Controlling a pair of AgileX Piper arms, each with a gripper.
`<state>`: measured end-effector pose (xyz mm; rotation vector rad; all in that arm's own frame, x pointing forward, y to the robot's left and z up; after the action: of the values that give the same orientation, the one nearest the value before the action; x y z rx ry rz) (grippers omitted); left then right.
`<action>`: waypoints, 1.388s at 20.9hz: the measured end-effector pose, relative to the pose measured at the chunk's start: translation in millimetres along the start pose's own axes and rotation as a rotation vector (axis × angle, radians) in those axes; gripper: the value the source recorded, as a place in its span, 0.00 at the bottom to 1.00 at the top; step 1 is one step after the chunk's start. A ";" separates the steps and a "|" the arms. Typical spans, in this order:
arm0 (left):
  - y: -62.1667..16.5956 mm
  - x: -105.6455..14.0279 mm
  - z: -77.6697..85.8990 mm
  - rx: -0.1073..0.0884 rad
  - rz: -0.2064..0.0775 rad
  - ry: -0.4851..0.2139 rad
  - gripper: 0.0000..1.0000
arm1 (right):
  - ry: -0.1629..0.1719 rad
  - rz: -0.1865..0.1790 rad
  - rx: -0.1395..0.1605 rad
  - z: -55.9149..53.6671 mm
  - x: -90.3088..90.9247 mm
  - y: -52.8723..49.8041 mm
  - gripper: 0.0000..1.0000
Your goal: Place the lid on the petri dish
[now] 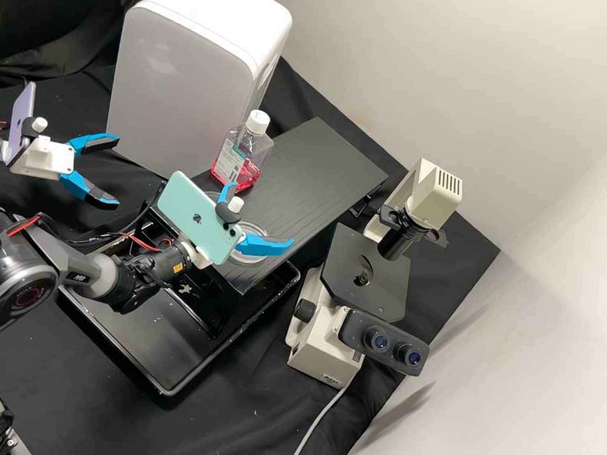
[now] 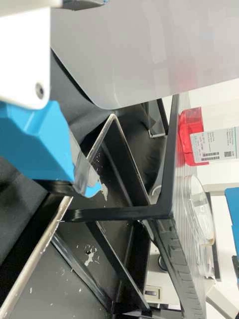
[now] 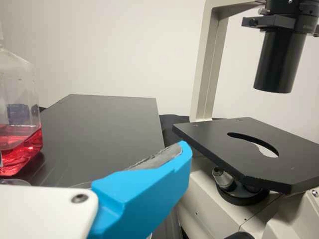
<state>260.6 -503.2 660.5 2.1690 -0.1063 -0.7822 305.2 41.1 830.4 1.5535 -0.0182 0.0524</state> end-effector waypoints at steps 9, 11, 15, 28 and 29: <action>0.4 -3.1 -1.2 -0.002 -0.002 0.005 1.00 | -0.004 0.005 -0.006 0.9 -1.0 -0.1 1.00; 0.4 -3.2 -1.6 -0.004 -0.002 0.006 1.00 | -0.003 0.006 -0.014 -0.9 -4.5 -1.0 1.00; 0.5 -3.2 -1.8 -0.004 -0.002 0.006 1.00 | 0.031 -0.002 -0.065 -10.3 -15.3 -4.9 1.00; 0.8 -2.8 -1.9 -0.011 0.000 0.006 1.00 | 0.075 -0.008 -0.141 -17.8 -52.3 -34.6 1.00; 0.8 -2.8 -1.9 -0.013 0.000 0.006 1.00 | 0.064 -0.018 -0.144 -15.0 -53.6 -36.8 1.00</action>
<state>259.6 -501.6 663.4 2.1594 -0.0981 -0.7740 253.0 54.3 791.0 1.4069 0.0418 0.0851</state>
